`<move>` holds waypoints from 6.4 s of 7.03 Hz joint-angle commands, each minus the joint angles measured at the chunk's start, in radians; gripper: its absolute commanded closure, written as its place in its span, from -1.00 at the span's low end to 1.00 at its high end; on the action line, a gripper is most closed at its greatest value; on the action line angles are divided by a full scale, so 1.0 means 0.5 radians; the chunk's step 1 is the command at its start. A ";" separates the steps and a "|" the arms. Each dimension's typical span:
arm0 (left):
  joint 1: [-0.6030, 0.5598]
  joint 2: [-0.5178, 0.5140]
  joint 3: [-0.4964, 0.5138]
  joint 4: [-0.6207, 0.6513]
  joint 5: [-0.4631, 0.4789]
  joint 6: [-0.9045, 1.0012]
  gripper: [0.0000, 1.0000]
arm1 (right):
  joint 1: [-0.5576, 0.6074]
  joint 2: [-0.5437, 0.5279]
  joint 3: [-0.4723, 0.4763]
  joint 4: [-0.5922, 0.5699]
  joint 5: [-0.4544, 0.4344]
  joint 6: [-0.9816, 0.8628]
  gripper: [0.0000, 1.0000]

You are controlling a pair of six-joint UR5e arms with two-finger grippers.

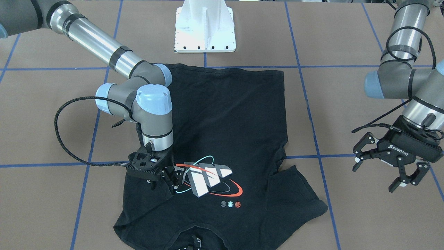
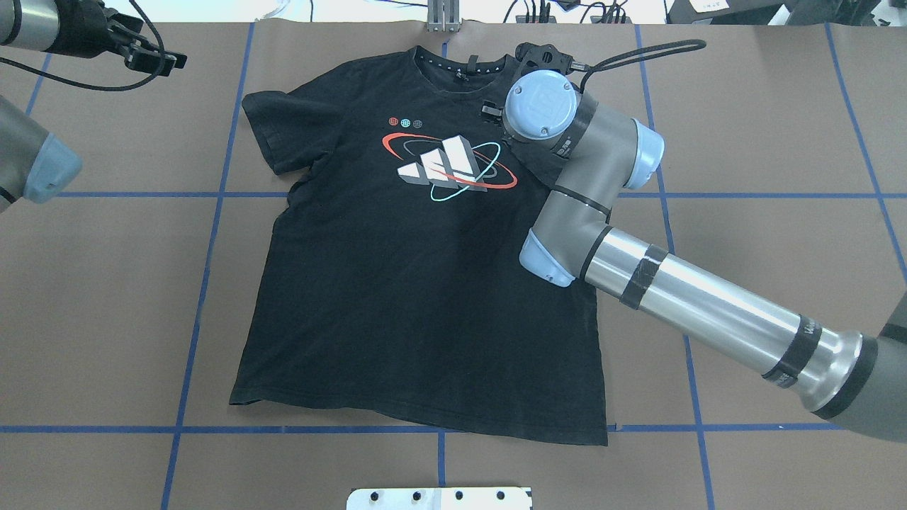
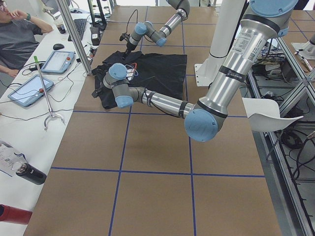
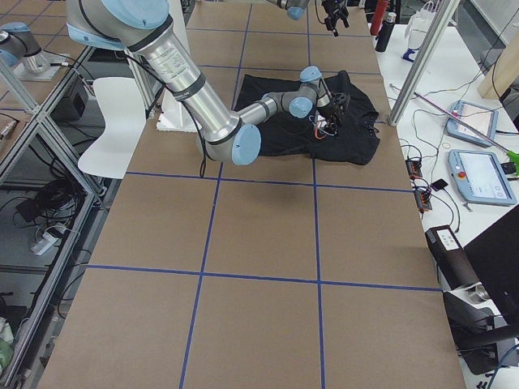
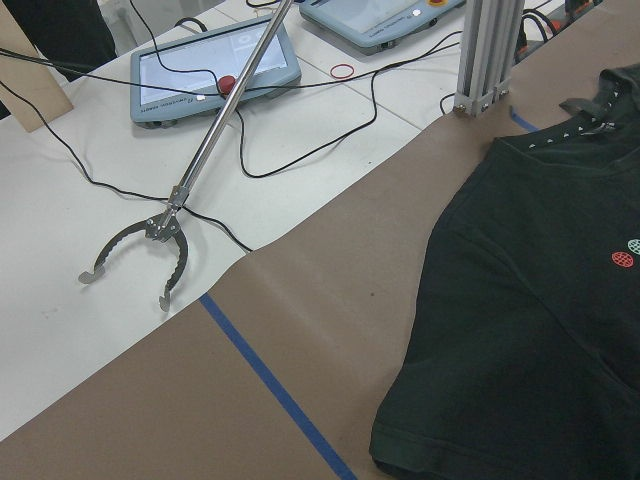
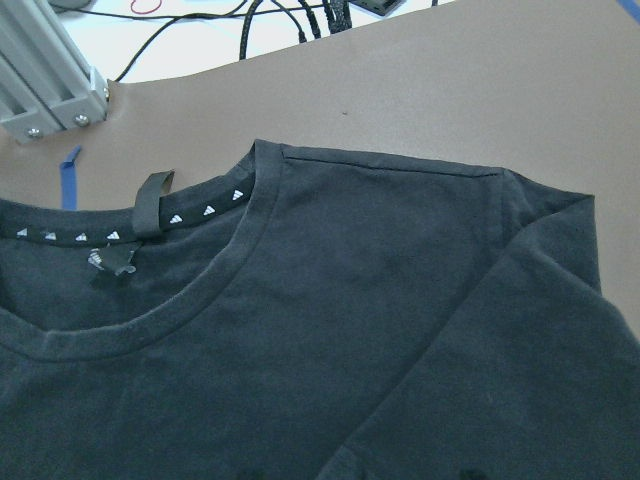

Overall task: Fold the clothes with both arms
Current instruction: 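Reach the right gripper to the shirt sleeve nearest it and tuck it inward, then reach the left gripper to the other sleeve and fold it inward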

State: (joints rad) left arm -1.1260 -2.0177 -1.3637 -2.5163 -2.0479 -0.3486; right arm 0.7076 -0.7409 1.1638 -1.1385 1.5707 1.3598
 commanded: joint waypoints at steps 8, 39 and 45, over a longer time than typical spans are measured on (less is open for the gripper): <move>0.285 -0.461 0.630 -0.105 0.643 -0.763 -1.00 | 1.002 -1.186 0.899 -0.276 1.156 -1.755 -1.00; 0.896 -1.085 0.626 1.075 1.049 -1.831 1.00 | 1.104 -1.341 0.983 -0.276 1.230 -1.937 -1.00; 0.847 -0.311 -0.439 0.780 0.848 -1.245 -1.00 | 0.960 -1.356 1.221 -0.273 1.221 -1.494 -1.00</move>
State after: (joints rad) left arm -0.6994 -2.2959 -1.3886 -2.1229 -1.5528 -1.0185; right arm 1.2283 -1.4114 1.7119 -1.2754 2.1850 0.5055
